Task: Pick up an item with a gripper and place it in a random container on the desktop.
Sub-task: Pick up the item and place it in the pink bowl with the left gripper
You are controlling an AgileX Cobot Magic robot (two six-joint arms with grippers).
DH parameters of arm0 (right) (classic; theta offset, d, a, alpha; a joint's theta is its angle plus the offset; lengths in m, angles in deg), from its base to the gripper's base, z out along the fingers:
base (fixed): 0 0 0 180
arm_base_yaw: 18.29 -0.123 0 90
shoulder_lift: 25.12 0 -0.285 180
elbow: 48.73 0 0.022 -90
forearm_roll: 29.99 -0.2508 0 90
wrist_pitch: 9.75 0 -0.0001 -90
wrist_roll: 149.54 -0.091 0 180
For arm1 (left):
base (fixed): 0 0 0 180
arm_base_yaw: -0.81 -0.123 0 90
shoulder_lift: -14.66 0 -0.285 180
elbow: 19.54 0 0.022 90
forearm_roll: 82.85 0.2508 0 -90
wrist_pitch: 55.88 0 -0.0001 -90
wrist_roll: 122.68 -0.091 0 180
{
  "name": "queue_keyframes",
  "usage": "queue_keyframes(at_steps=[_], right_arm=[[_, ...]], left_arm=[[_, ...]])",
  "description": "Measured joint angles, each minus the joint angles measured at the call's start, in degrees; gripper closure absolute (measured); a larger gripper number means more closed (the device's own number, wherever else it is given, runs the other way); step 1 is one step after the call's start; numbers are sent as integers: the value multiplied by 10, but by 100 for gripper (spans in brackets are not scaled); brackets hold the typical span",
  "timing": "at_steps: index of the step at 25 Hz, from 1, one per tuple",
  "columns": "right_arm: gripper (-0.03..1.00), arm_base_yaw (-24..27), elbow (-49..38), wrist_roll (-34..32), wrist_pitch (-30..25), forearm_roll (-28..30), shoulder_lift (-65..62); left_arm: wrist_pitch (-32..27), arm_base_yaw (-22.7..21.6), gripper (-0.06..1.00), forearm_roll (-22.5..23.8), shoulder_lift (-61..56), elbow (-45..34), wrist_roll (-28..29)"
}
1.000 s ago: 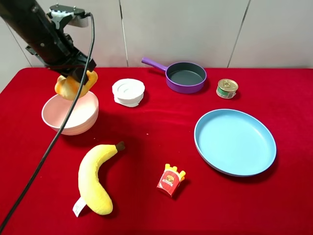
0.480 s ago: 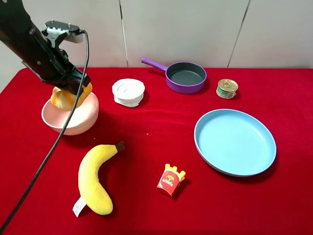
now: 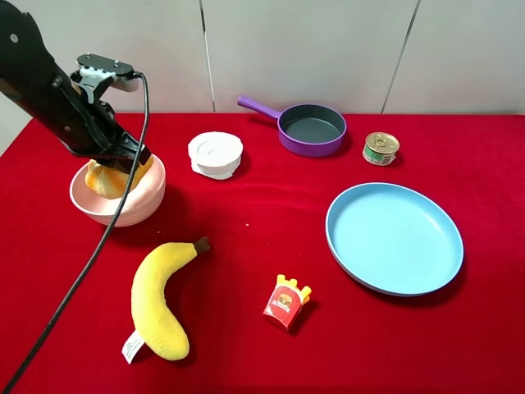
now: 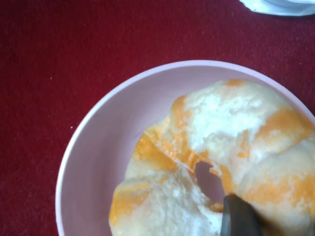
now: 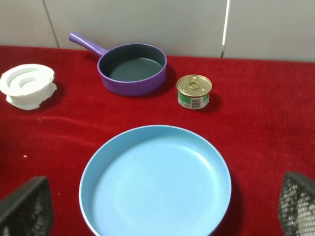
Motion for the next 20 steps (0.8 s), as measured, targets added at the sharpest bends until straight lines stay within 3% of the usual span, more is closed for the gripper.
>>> queue_keyframes(at_steps=[20], right_arm=[[27,0,0,0,0,0,0]], left_arm=[[8,0,65,15,15,-1,0]])
